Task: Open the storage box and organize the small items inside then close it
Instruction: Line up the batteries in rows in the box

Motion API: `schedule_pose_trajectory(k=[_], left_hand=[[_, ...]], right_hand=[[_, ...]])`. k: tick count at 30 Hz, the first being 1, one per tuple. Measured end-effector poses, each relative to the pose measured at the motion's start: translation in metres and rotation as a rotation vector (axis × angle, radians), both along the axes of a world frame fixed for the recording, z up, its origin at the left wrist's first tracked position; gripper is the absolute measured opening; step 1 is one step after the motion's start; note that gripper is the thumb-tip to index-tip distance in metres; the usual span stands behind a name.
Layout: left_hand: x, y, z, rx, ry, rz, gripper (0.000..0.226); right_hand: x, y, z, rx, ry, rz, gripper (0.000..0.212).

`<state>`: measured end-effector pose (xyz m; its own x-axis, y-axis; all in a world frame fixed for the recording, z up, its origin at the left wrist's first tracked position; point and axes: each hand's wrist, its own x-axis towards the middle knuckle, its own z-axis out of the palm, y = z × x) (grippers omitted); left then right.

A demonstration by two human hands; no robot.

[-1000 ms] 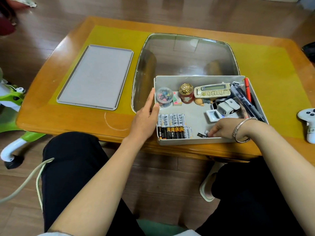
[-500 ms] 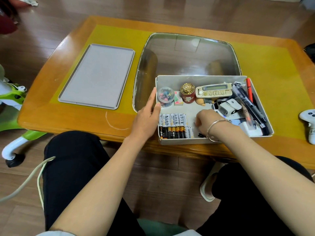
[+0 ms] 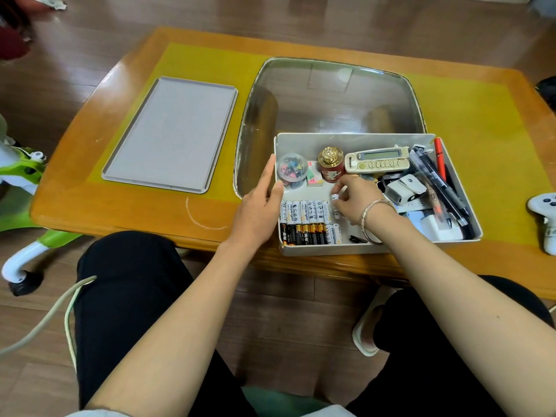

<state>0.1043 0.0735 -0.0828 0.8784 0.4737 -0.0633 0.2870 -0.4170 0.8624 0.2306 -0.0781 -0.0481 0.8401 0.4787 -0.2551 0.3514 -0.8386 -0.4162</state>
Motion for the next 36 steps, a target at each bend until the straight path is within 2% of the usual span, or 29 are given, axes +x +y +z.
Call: schedule_pose_trajectory(k=[4, 8, 15, 24, 29, 36], left_hand=[[0.000, 0.000, 0.000, 0.013, -0.002, 0.008, 0.051], [0.000, 0.000, 0.000, 0.029, -0.004, 0.005, 0.051], [0.000, 0.001, 0.000, 0.018, -0.001, 0.003, 0.051], [0.000, 0.001, 0.000, 0.011, -0.002, 0.009, 0.051], [0.001, 0.001, -0.001, 0.004, -0.016, 0.022, 0.050], [0.004, 0.002, -0.006, 0.023, 0.003, 0.042, 0.049]], right_hand=[[0.003, -0.001, -0.001, -0.007, 0.097, -0.004, 0.014], [0.001, 0.000, -0.001, -0.021, 0.085, -0.008, 0.025], [-0.001, -0.001, 0.002, -0.052, 0.177, 0.013, 0.031], [0.001, -0.003, -0.001, -0.098, 0.147, 0.128, 0.039], [-0.003, -0.008, -0.001, -0.139, 0.117, 0.141, 0.045], [-0.007, -0.011, -0.002, -0.118, 0.123, 0.132, 0.043]])
